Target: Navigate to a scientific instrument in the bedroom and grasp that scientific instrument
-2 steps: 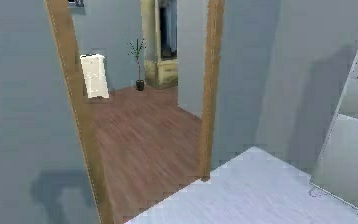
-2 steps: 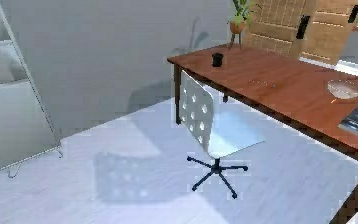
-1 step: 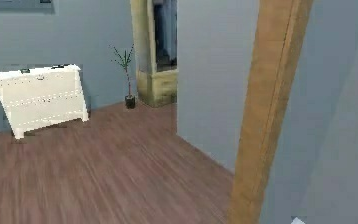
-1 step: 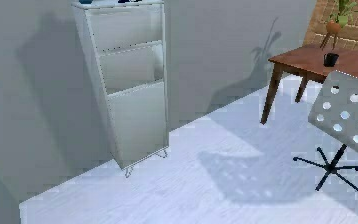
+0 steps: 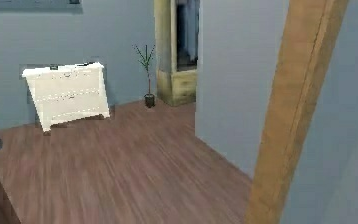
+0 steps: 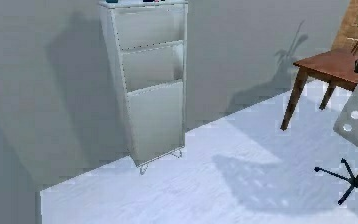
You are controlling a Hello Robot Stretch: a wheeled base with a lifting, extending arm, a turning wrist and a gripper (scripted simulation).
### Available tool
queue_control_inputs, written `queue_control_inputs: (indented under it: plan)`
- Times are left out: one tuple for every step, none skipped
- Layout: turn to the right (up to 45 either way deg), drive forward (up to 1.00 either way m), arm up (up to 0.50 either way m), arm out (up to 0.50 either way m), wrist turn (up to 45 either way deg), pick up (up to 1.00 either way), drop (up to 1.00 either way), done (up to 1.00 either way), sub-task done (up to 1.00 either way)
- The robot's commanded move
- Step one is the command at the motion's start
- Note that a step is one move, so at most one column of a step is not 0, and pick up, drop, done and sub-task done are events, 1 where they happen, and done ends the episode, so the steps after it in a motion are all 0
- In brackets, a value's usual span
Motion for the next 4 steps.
queue_control_inputs:
  plan:
    - [0.0, 0.25, 0.0, 0.0, 0.0, 0.0, 0.0, 0.0, 0.0]
    - [-33.0, 0.0, 0.0, 0.0, 0.0, 0.0, 0.0, 0.0, 0.0]
    - [0.0, 0.8, 0.0, 0.0, 0.0, 0.0, 0.0, 0.0, 0.0]
    - [6.0, 0.0, 0.0, 0.0, 0.0, 0.0, 0.0, 0.0, 0.0]
